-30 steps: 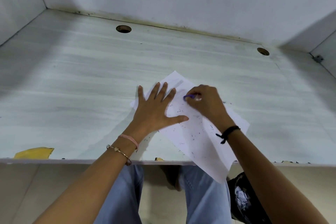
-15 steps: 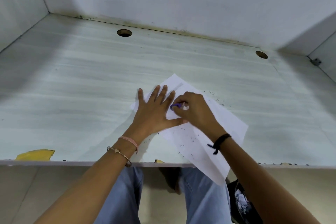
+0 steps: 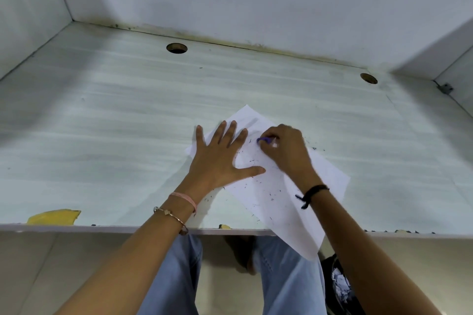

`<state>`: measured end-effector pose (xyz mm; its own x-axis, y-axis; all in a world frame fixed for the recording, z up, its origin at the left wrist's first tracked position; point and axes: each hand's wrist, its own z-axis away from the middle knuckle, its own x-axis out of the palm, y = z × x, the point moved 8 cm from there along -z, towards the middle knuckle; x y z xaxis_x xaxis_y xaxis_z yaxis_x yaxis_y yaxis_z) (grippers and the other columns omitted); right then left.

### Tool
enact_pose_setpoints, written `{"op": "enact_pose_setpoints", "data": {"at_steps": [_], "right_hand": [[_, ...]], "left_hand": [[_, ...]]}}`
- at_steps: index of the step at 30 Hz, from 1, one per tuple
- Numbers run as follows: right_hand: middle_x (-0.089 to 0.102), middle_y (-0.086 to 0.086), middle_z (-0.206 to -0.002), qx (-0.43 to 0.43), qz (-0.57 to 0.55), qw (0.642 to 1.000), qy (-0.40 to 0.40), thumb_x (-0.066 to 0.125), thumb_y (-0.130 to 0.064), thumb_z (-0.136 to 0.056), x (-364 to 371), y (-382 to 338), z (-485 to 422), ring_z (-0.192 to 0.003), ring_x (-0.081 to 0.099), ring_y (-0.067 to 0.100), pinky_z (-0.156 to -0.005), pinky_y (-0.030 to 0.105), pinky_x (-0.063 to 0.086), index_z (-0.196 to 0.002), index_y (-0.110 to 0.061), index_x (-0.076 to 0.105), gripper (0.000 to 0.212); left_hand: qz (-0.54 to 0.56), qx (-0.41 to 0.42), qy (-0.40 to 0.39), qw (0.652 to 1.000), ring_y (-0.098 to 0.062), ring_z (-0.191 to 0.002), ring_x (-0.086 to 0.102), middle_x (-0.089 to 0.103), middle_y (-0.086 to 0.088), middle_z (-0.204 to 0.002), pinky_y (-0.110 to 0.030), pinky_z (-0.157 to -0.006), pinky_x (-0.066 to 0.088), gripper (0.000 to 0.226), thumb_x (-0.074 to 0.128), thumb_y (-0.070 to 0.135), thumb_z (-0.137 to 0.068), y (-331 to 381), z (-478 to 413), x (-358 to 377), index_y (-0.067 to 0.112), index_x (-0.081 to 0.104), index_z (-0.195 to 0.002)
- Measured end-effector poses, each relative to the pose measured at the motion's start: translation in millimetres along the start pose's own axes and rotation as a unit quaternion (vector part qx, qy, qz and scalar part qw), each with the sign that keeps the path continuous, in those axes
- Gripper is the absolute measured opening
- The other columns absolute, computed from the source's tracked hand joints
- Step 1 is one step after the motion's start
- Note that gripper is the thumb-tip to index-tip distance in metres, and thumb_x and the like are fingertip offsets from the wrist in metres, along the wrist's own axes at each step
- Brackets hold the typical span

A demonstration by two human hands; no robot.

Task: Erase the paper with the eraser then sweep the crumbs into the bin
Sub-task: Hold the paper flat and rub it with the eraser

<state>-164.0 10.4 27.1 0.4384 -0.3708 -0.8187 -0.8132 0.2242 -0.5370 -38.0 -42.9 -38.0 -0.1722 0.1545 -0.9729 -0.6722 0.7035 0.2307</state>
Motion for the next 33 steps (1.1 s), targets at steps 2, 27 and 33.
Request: {"op": "enact_pose_setpoints", "data": {"at_steps": [2,27,33], "right_hand": [[0.067,0.001,-0.075,-0.063,-0.010,0.996,-0.064,0.069,-0.013,-0.077,19,-25,17,-0.067,0.053,0.006,-0.066,0.016,0.039,-0.080,-0.012,0.073,0.005],[0.067,0.007,-0.077,0.008,-0.001,1.000,-0.006,0.068,-0.012,-0.078,-2,3,2,-0.068,0.056,0.016,-0.058,0.017,0.037,-0.080,-0.008,0.073,0.006],[0.067,0.004,-0.077,0.004,-0.017,0.999,-0.037,0.070,-0.015,-0.079,-8,12,-4,-0.062,0.048,0.005,-0.056,0.010,0.036,-0.082,-0.010,0.075,0.007]], "left_hand": [[-0.010,0.002,0.003,1.000,-0.016,-0.149,-0.019,-0.016,0.003,-0.163,-0.066,-0.111,-0.014,0.112,0.004,0.095,-0.063,0,-1,0,0.033,-0.006,-0.155],[0.001,-0.005,-0.010,1.000,-0.014,-0.148,-0.019,-0.017,0.005,-0.162,-0.064,-0.112,-0.015,0.104,0.017,0.092,-0.071,1,1,-2,0.036,-0.006,-0.155],[-0.015,-0.007,-0.004,1.000,-0.015,-0.149,-0.017,-0.015,0.005,-0.163,-0.064,-0.112,-0.014,0.106,0.013,0.093,-0.068,1,1,-2,0.035,-0.006,-0.155]]}}
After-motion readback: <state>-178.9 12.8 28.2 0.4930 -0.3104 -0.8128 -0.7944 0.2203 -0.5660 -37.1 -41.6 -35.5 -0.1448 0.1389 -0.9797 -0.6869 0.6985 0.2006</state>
